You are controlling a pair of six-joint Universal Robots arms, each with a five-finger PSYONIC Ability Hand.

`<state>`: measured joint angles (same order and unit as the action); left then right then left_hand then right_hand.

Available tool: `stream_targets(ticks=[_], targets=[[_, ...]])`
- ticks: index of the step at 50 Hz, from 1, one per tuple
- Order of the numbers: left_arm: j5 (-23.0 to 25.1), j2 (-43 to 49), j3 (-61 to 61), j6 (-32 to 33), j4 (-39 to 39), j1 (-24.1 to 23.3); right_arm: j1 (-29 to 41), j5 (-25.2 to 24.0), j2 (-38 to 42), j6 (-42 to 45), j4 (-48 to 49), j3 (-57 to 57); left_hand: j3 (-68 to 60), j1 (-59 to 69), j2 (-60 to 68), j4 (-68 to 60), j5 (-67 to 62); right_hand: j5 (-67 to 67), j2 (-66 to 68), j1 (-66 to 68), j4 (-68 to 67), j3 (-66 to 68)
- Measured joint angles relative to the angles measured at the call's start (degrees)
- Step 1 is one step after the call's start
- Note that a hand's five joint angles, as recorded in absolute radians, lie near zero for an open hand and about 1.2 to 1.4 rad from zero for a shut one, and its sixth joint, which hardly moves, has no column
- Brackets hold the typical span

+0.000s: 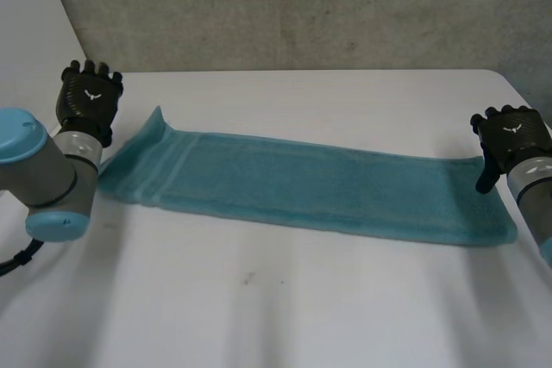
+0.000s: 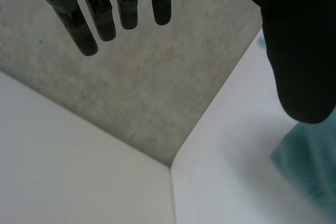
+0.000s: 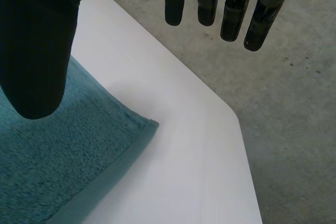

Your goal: Fold the laundry

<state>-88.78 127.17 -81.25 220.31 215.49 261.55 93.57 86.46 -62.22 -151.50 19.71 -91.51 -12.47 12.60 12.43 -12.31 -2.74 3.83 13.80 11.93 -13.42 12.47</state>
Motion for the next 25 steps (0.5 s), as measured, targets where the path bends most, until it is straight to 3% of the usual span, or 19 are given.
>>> stream_targets(ticks=[5, 12, 25], targets=[[0.0, -7.2, -7.9, -1.4, 0.0, -3.9, -1.0, -3.8, -4.2, -0.7, -8.3, 0.4, 0.0, 0.0, -0.3, 0.1, 0.0, 0.0, 0.0, 0.0, 0.0, 0.0], [0.1, -10.3, -12.4, -5.1, 0.0, -7.2, -3.8, -9.1, -5.5, -2.8, -16.1, -0.6, 0.0, 0.0, -0.3, 0.1, 0.0, 0.0, 0.0, 0.0, 0.0, 0.0], [0.6, 0.3, -3.5, -6.3, 0.5, -5.2, -7.5, -12.7, -4.3, -3.2, -15.6, -4.9, 0.0, 0.0, -0.3, 0.1, 0.0, 6.1, 6.2, 5.5, -7.0, 7.9]])
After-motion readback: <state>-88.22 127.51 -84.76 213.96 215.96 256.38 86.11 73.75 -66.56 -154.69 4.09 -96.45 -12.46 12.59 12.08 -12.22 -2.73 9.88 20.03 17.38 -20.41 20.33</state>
